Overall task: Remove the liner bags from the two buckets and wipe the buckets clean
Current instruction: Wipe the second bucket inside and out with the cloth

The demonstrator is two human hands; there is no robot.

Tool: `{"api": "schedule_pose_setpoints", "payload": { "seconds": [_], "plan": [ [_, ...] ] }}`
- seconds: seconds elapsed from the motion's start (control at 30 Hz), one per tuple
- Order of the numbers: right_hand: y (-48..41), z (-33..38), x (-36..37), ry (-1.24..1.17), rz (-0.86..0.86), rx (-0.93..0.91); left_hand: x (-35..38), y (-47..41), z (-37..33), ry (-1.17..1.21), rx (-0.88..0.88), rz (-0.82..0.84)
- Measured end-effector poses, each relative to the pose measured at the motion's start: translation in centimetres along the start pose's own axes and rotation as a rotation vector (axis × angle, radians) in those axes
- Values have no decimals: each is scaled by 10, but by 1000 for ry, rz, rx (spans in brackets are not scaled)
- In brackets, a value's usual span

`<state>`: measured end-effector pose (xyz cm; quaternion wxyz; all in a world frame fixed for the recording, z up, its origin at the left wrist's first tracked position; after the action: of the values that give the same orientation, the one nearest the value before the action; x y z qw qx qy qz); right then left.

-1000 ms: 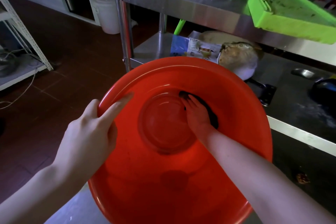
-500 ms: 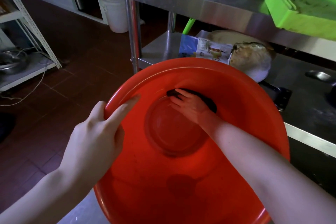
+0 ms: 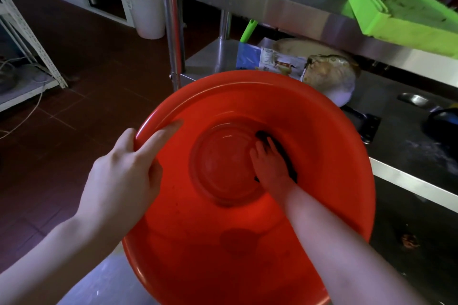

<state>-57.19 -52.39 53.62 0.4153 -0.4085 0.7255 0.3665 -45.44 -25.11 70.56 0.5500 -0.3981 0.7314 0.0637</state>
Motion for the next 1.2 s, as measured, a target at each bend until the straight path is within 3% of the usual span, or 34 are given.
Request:
{"api": "schedule_pose_setpoints", "payload": {
  "seconds": [0.2,0.4,0.5,0.6,0.7,0.83,1.07,1.2],
  "plan": [
    [-33,-8,-58,116,-287,-268,1,1,-6,11,-26,6],
    [-61,5,-77,289,-304,-559,2,2,-10,-13,-44,-12],
    [-57,5,-67,164,-406,-454,2,3,-11,-17,-61,-23],
    [-31,1,-41,8,-501,-194,2,4,-11,-22,-64,-33],
    [5,3,-8,32,-298,107,3,5,-12,-31,-69,-37],
    [35,50,26,-342,144,234,3,6,-13,-35,-78,-40],
    [39,122,13,-710,386,134,4,8,-12,-46,-87,-46],
    [13,155,-6,-1052,363,118,3,10,-13,-50,-102,-38]
  ]
}}
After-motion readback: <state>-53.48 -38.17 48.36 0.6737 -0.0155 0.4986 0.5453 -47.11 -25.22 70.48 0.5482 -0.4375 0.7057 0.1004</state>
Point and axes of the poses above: each hand's wrist, its own y-axis away from the middle knuckle, its own x-axis out of the palm, z = x × y, the point moved 3 cm from there along -y, towards the middle knuckle, and after that the axes turned 10 degrees about -x, right-handed, at the moved point
